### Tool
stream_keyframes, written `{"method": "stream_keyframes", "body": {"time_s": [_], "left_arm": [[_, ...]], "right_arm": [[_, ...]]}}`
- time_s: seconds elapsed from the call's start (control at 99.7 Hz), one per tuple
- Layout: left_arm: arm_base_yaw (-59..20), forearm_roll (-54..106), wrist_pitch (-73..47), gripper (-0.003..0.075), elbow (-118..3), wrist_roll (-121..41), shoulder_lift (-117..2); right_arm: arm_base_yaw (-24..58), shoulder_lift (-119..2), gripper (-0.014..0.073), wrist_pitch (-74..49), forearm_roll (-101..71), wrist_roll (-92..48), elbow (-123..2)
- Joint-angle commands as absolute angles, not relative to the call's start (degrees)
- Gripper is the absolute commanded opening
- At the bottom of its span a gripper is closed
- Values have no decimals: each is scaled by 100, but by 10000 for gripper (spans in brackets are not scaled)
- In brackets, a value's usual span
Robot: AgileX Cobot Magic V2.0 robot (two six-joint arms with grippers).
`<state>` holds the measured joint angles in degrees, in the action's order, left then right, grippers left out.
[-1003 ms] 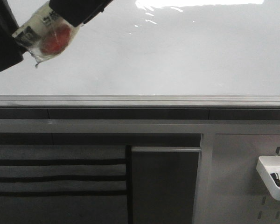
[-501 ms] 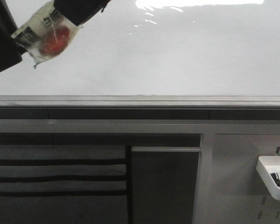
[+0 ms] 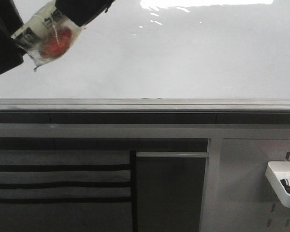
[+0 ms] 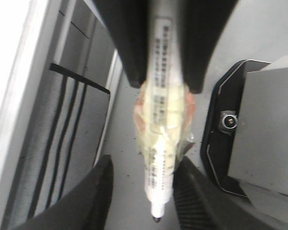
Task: Write number 3 on whiteboard
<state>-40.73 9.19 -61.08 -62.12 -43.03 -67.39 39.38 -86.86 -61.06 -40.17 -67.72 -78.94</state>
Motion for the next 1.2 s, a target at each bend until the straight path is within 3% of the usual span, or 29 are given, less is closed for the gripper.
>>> {"method": "stream_keyframes", "body": {"time_s": [0.0,0.361,0.592,0.802,0.962,1.193], "left_arm": [[-4115,640,-5641,317,-6432,-3999,-6477],[-4115,-41,-5267,316,-6499,-2518,-5303],[-3753,-870,-4931,316,-6055,-638,-4430],[-3285,-876,-4446,316,-5230,101,-3695],[-3249,-868,-3888,316,-4720,101,-3607],[-3249,-868,-3619,316,-4635,101,-3607]], "right_arm": [[3936,-8482,-60,-6032,-4206,-6791,-8098],[3483,-7849,-60,-5448,-3056,-5387,-8098],[2195,-7297,-60,-5555,-3018,-3749,-7957],[1219,-6587,-60,-5125,-3177,-3419,-6859],[1168,-6140,-60,-4340,-3265,-3419,-6107],[1228,-6229,-60,-4596,-3750,-3497,-5968]]}}
